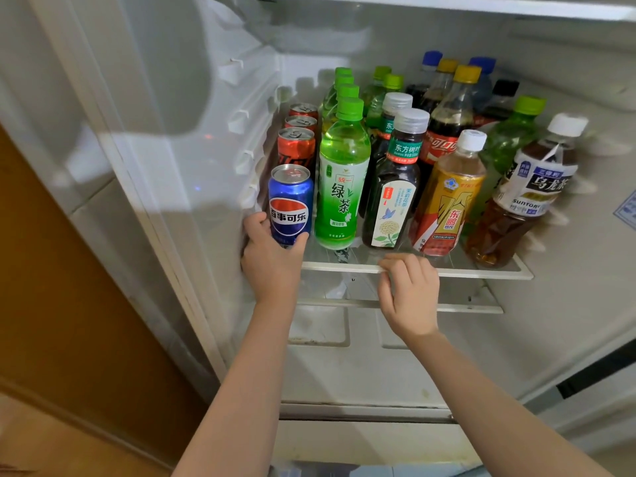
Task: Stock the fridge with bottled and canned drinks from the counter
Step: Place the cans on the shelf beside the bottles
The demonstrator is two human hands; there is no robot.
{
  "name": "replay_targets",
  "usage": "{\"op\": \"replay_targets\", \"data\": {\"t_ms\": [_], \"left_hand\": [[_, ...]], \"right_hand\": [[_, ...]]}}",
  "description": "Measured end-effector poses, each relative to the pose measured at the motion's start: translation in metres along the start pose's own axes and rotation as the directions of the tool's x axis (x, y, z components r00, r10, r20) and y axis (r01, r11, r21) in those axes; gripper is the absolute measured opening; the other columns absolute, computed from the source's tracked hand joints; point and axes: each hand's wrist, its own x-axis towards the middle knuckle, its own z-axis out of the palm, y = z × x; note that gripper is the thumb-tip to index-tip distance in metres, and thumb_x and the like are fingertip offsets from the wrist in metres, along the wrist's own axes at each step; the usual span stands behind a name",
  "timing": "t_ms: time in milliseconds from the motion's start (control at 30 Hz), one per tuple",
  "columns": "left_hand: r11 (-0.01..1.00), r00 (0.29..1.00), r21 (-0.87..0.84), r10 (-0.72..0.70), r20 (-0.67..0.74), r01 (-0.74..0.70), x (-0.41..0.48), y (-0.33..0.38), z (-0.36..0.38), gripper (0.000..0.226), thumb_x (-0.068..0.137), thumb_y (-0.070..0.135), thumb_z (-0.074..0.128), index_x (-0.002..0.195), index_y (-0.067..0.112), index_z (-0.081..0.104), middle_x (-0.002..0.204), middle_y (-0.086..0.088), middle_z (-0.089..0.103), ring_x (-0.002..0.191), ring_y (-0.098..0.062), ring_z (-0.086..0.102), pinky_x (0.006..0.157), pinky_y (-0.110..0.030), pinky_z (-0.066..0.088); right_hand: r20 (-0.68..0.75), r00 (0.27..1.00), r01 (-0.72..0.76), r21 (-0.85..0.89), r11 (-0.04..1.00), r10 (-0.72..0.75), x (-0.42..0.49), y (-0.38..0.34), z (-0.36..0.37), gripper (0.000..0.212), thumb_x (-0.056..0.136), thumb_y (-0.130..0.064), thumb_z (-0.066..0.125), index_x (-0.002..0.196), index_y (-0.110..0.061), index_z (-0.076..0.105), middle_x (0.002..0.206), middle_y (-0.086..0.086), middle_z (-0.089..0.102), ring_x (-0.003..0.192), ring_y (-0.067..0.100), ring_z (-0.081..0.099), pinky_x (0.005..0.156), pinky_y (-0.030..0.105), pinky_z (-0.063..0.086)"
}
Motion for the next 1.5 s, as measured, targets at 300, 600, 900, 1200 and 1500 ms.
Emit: {"op": "replay_targets", "data": {"t_ms": [300, 600, 900, 1200, 1500], "left_hand": [[1.0, 0.999, 0.024, 0.012, -0.03, -0.012, -0.002, 0.003, -0.001, 0.065, 0.065, 0.03, 0.085, 0.112, 0.013, 0.043, 0.112, -0.006, 0.067, 0.097, -0.025, 0.066, 0.078, -0.037, 0.053], [0.986, 0.988, -0.079, 0.151, 0.021, -0.149, -0.014, 0.004, -0.011, 0.062, 0.07, 0.024, 0.082, 0.117, 0.01, 0.044, 0.119, -0.009, 0.061, 0.1, -0.018, 0.06, 0.076, -0.019, 0.043], [0.939, 0.942, -0.101, 0.334, 0.037, -0.329, -0.034, 0.007, -0.033, 0.061, 0.075, 0.008, 0.075, 0.126, -0.001, 0.042, 0.126, -0.017, 0.048, 0.114, -0.019, 0.046, 0.092, 0.002, 0.028], [0.828, 0.804, 0.026, 0.535, 0.261, -0.56, -0.056, 0.029, -0.042, 0.035, 0.08, 0.014, 0.069, 0.111, 0.004, 0.058, 0.115, -0.01, 0.059, 0.109, -0.026, 0.054, 0.093, -0.031, 0.043], [0.815, 0.786, 0.017, 0.553, 0.275, -0.579, -0.108, 0.065, -0.062, 0.03, 0.078, 0.01, 0.07, 0.107, 0.012, 0.061, 0.107, -0.005, 0.065, 0.102, -0.022, 0.058, 0.087, -0.029, 0.04]], "right_hand": [[0.084, 0.996, 0.018, -0.034, 0.999, -0.015, -0.002, 0.007, -0.002, 0.023, 0.085, -0.025, 0.057, 0.1, -0.01, 0.066, 0.101, 0.006, 0.063, 0.09, 0.025, 0.056, 0.074, 0.03, 0.036], [0.186, 0.983, 0.017, -0.032, 0.999, -0.011, -0.002, 0.008, -0.012, 0.034, 0.086, -0.037, 0.053, 0.105, -0.011, 0.065, 0.103, 0.004, 0.063, 0.093, 0.024, 0.057, 0.078, 0.03, 0.037], [0.24, 0.97, -0.03, -0.021, 0.999, 0.035, 0.001, -0.003, -0.02, 0.031, 0.081, -0.03, 0.063, 0.105, -0.011, 0.063, 0.102, 0.005, 0.061, 0.094, 0.025, 0.056, 0.078, 0.033, 0.043], [0.353, 0.932, -0.139, 0.144, 0.98, 0.08, -0.022, -0.015, -0.07, 0.05, 0.08, -0.011, 0.067, 0.128, -0.004, 0.055, 0.133, 0.011, 0.054, 0.126, 0.028, 0.048, 0.107, 0.029, 0.031], [-0.129, 0.971, -0.173, 0.198, 0.965, 0.201, -0.048, -0.009, -0.218, 0.017, 0.083, -0.013, 0.055, 0.092, -0.008, 0.069, 0.117, 0.007, 0.059, 0.109, 0.019, 0.055, 0.093, 0.028, 0.043]]}}
